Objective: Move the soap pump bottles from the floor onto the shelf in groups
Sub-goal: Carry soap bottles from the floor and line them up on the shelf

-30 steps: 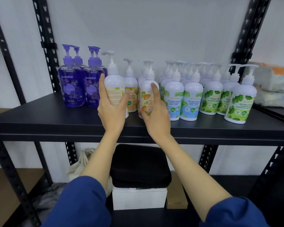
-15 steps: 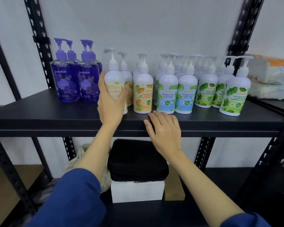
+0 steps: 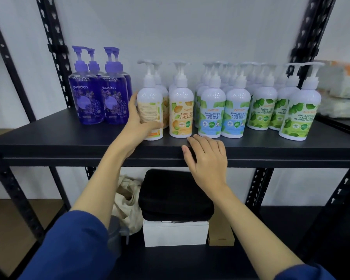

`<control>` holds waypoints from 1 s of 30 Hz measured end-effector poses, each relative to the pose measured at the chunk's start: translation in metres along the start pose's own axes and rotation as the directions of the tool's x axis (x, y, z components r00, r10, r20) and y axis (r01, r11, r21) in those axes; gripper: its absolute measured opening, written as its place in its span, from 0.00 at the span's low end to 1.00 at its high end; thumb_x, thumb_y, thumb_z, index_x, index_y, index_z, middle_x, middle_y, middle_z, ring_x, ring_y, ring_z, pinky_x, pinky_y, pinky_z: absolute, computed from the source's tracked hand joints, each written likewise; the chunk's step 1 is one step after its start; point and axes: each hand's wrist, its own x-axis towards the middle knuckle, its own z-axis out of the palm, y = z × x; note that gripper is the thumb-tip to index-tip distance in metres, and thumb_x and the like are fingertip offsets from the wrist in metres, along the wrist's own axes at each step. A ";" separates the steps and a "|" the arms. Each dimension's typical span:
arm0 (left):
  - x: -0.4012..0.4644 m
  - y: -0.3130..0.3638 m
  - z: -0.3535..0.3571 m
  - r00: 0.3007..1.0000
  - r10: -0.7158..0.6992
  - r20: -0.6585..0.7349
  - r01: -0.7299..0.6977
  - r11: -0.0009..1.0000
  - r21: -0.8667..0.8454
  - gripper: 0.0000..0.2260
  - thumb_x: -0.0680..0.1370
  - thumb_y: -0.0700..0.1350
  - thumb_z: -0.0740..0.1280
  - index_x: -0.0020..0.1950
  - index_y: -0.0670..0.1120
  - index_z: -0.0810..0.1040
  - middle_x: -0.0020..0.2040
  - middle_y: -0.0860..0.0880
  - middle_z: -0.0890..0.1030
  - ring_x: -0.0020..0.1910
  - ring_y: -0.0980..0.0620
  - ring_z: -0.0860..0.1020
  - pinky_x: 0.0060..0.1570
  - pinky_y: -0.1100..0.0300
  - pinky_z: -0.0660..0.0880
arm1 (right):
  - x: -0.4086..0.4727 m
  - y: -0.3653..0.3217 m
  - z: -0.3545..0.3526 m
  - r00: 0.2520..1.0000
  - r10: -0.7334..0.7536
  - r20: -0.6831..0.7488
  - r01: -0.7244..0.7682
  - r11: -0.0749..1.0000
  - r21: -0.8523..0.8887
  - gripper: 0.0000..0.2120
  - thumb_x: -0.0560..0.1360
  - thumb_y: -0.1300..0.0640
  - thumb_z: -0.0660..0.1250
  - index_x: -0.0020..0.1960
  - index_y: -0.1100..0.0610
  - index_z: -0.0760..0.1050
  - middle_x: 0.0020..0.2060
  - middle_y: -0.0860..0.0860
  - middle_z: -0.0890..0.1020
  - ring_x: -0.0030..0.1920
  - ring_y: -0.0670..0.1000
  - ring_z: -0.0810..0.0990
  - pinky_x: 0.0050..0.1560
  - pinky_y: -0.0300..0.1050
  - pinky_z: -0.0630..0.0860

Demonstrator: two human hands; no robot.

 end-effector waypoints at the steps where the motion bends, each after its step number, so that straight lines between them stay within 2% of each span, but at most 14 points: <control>1: -0.001 0.000 -0.003 1.000 -0.003 0.017 0.003 1.000 -0.003 0.43 0.73 0.31 0.68 0.76 0.56 0.46 0.70 0.48 0.68 0.66 0.51 0.70 0.64 0.54 0.70 | 0.000 0.000 0.000 1.000 0.002 0.002 -0.002 1.000 0.003 0.17 0.78 0.49 0.61 0.51 0.60 0.82 0.49 0.54 0.84 0.49 0.54 0.82 0.53 0.47 0.70; 3: -0.004 -0.001 -0.005 1.000 0.010 0.007 -0.010 1.000 -0.011 0.43 0.72 0.30 0.68 0.76 0.57 0.48 0.69 0.46 0.70 0.66 0.50 0.71 0.64 0.53 0.71 | 0.000 0.000 0.001 1.000 0.006 -0.001 -0.006 1.000 0.008 0.16 0.78 0.49 0.61 0.50 0.60 0.82 0.48 0.54 0.84 0.49 0.54 0.82 0.53 0.47 0.70; 6: -0.008 -0.001 -0.001 0.996 0.055 -0.064 -0.052 0.998 0.038 0.43 0.69 0.33 0.73 0.74 0.57 0.54 0.68 0.47 0.70 0.65 0.51 0.72 0.64 0.51 0.72 | 0.001 -0.001 0.001 1.000 0.011 -0.006 -0.011 1.000 0.017 0.16 0.78 0.49 0.61 0.50 0.60 0.82 0.48 0.54 0.84 0.49 0.54 0.82 0.53 0.47 0.70; 9: -0.009 0.000 0.009 0.984 0.105 -0.145 -0.087 0.988 0.127 0.43 0.66 0.42 0.78 0.73 0.56 0.56 0.65 0.51 0.69 0.64 0.52 0.70 0.64 0.52 0.71 | 0.001 -0.001 -0.001 1.000 0.011 -0.004 -0.011 1.000 0.018 0.16 0.78 0.49 0.61 0.50 0.59 0.82 0.48 0.54 0.84 0.49 0.54 0.82 0.53 0.47 0.70; 12: -0.007 0.003 0.016 0.956 0.096 -0.277 -0.026 0.969 0.246 0.46 0.62 0.50 0.80 0.73 0.53 0.58 0.64 0.48 0.66 0.60 0.53 0.69 0.61 0.56 0.70 | 0.002 0.000 -0.002 1.000 0.011 0.005 -0.011 1.000 0.023 0.16 0.78 0.49 0.62 0.50 0.59 0.82 0.48 0.54 0.84 0.49 0.54 0.82 0.53 0.47 0.70; 14: -0.006 0.002 0.016 0.944 0.101 -0.315 -0.020 0.968 0.250 0.44 0.62 0.49 0.80 0.71 0.50 0.60 0.60 0.48 0.70 0.57 0.53 0.72 0.59 0.56 0.72 | 0.002 -0.001 -0.002 1.000 0.016 0.012 -0.016 0.999 0.027 0.16 0.77 0.49 0.62 0.50 0.59 0.82 0.48 0.54 0.84 0.49 0.54 0.82 0.53 0.47 0.70; 16: -0.006 0.000 0.012 0.952 0.071 -0.296 -0.009 0.979 0.206 0.41 0.63 0.44 0.80 0.70 0.49 0.61 0.56 0.51 0.73 0.55 0.53 0.74 0.54 0.58 0.73 | 0.001 -0.001 -0.002 1.000 0.021 0.020 -0.022 0.999 0.032 0.16 0.78 0.49 0.62 0.51 0.59 0.82 0.49 0.54 0.84 0.49 0.54 0.82 0.53 0.47 0.70; 21: -0.001 0.000 0.001 0.984 -0.064 -0.166 0.073 0.996 0.054 0.34 0.68 0.37 0.74 0.70 0.47 0.63 0.64 0.48 0.74 0.59 0.53 0.74 0.59 0.57 0.72 | 0.001 -0.001 -0.002 0.999 0.028 0.019 -0.028 0.999 0.036 0.16 0.77 0.49 0.62 0.51 0.60 0.82 0.48 0.54 0.84 0.49 0.54 0.82 0.53 0.47 0.70; 23: 0.000 0.001 0.007 0.980 -0.043 -0.194 0.061 0.994 0.089 0.36 0.68 0.40 0.75 0.71 0.47 0.61 0.66 0.47 0.72 0.60 0.53 0.72 0.58 0.59 0.71 | 0.001 -0.001 -0.002 0.999 0.031 0.016 -0.031 0.999 0.036 0.16 0.77 0.49 0.62 0.50 0.59 0.82 0.48 0.54 0.84 0.49 0.54 0.82 0.53 0.47 0.70; 26: -0.003 0.000 0.016 0.951 0.057 -0.303 0.016 0.973 0.232 0.42 0.63 0.50 0.80 0.71 0.48 0.61 0.67 0.46 0.66 0.64 0.51 0.68 0.62 0.55 0.70 | 0.001 -0.002 -0.001 0.999 0.034 0.015 -0.035 0.999 0.037 0.16 0.77 0.49 0.62 0.51 0.59 0.82 0.49 0.54 0.84 0.49 0.54 0.81 0.54 0.47 0.70; 30: -0.005 -0.003 0.016 0.917 0.128 -0.378 -0.019 0.960 0.278 0.38 0.62 0.51 0.80 0.66 0.45 0.65 0.62 0.46 0.71 0.58 0.50 0.73 0.57 0.54 0.74 | 0.000 -0.002 -0.002 0.999 0.038 0.022 -0.039 0.998 0.042 0.16 0.78 0.49 0.62 0.50 0.59 0.82 0.48 0.53 0.84 0.49 0.53 0.81 0.54 0.47 0.70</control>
